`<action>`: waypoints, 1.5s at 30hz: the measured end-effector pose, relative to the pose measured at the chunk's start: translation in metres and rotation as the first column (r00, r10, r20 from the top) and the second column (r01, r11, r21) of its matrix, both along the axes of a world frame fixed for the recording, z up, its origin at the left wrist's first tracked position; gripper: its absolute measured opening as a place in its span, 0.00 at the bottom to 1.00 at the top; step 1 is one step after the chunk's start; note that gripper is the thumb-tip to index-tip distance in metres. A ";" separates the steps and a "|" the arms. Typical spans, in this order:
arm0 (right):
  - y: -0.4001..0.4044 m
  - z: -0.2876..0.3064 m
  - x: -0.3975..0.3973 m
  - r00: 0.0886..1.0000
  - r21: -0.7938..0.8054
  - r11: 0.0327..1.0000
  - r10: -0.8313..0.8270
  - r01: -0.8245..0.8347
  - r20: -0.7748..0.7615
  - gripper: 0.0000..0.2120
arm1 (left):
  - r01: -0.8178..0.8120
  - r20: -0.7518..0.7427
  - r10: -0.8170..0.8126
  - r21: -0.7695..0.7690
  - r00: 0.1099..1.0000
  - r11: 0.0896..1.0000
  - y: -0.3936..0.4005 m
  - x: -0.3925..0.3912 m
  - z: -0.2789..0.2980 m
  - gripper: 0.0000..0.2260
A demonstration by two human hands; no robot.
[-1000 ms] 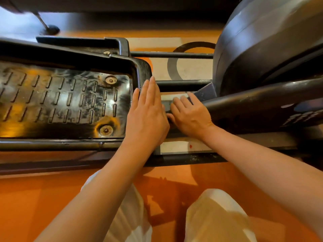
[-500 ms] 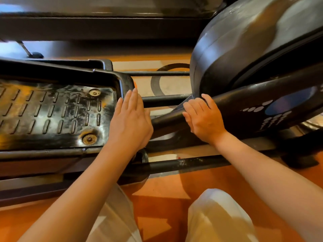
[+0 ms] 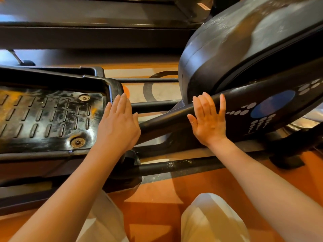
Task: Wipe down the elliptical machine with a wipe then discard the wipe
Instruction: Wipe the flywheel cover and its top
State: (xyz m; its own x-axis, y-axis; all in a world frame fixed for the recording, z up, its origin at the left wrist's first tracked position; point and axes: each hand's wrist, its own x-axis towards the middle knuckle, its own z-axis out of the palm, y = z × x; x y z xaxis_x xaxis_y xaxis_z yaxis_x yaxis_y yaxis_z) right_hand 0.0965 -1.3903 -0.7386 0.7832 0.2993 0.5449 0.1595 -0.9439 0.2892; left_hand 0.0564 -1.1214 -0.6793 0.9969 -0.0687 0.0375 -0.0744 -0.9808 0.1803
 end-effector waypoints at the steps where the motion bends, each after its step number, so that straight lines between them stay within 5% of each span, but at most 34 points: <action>1: 0.003 -0.001 -0.001 1.000 0.029 0.999 -0.027 0.027 0.003 0.29 | -0.001 -0.001 0.001 -0.001 1.000 1.000 0.000 0.000 0.000 0.27; 4: 0.026 -0.007 -0.003 0.999 0.124 0.992 -0.038 0.039 -0.011 0.32 | 0.006 0.003 -0.006 -0.019 1.000 1.000 0.000 0.000 0.000 0.27; 8: 0.025 -0.009 -0.008 0.999 0.058 0.998 -0.036 0.037 -0.030 0.32 | 0.016 0.009 -0.016 -0.032 1.000 0.999 0.002 -0.002 -0.001 0.27; 14: -0.010 0.004 -0.005 0.973 0.181 0.956 -0.232 0.230 -0.009 0.34 | 0.021 0.009 -0.021 -0.039 1.000 0.999 0.002 -0.001 -0.002 0.27; 22: 0.010 0.009 -0.008 0.959 0.405 0.873 -0.281 0.272 -0.038 0.37 | 0.013 0.021 -0.012 -0.034 1.000 0.999 0.003 0.001 -0.005 0.27; 27: -0.011 0.035 0.003 0.907 0.558 0.740 -0.416 0.376 -0.061 0.38 | 0.009 0.032 -0.008 -0.036 0.999 0.999 0.004 0.003 -0.007 0.27; 34: -0.014 0.035 -0.008 0.919 0.304 0.867 -0.372 0.394 -0.131 0.40 | 0.017 0.037 -0.016 -0.023 0.999 1.000 0.006 0.006 -0.010 0.27; 40: -0.043 0.063 0.007 0.851 0.367 0.768 -0.479 0.525 -0.216 0.40 | 0.017 0.046 -0.017 -0.018 0.999 1.000 0.007 0.008 -0.011 0.27; 45: -0.028 0.052 -0.002 0.882 0.341 0.814 -0.426 0.471 -0.201 0.41 | 0.005 0.042 -0.004 -0.023 0.999 1.000 0.006 0.008 -0.011 0.27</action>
